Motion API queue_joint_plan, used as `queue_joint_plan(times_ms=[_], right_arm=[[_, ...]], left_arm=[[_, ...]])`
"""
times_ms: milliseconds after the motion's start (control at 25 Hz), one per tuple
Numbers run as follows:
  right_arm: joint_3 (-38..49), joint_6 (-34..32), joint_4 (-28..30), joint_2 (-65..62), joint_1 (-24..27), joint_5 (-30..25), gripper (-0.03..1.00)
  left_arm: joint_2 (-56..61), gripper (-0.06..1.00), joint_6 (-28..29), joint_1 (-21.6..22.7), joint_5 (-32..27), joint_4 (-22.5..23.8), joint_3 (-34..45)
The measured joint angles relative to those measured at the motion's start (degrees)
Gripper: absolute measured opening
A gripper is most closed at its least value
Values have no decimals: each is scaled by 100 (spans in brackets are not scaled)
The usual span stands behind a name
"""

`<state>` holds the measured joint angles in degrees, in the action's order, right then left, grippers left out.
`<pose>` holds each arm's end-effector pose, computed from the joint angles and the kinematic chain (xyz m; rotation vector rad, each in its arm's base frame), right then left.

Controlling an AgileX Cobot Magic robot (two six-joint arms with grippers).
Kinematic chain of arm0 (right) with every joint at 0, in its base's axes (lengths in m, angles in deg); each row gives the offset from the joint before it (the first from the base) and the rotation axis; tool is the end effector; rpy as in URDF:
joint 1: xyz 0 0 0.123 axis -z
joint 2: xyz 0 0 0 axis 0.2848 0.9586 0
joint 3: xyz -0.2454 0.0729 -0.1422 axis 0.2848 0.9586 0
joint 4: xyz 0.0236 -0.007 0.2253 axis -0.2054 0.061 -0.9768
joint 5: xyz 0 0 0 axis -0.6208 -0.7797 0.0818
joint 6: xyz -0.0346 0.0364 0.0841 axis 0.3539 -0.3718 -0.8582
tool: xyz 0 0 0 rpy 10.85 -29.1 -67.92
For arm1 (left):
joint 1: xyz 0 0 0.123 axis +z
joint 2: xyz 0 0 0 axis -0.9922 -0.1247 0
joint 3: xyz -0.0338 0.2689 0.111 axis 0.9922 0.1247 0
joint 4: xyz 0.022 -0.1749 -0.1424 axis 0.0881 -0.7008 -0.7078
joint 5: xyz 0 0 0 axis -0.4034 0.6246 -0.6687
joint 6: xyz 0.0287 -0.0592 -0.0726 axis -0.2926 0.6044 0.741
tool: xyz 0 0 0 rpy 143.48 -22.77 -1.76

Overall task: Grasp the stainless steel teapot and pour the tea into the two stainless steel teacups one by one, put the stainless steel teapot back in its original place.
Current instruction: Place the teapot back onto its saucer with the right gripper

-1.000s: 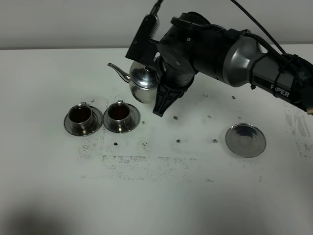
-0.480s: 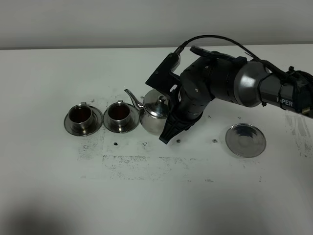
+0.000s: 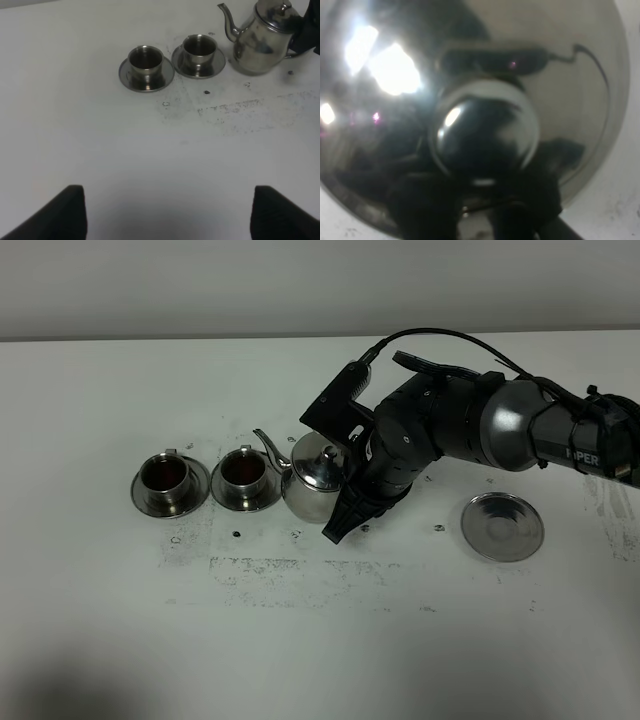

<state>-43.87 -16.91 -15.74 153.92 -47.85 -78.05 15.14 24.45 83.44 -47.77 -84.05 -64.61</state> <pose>0.3510 0.2056 0.1721 -1.0975 2.5287 -0.0254 -0.0322 -0.0194 0.2660 0.2812 1.9893 -0.0834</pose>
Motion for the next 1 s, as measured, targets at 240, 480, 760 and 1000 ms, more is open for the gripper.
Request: queue_joint_plan(times_ms=[240, 480, 760, 1000], right_arm=[[0, 0, -42, -146, 135, -165, 17], [0, -25, -118, -884, 722, -612, 17], [71, -453, -173, -1044, 1369, -1686, 17], [597, -531, -224, -1044, 1659, -1762, 17]], left_arm=[[0, 65, 0, 0, 0, 0, 0], [0, 65, 0, 0, 0, 0, 0], [0, 65, 0, 0, 0, 0, 0], [0, 65, 15, 0, 0, 0, 0]])
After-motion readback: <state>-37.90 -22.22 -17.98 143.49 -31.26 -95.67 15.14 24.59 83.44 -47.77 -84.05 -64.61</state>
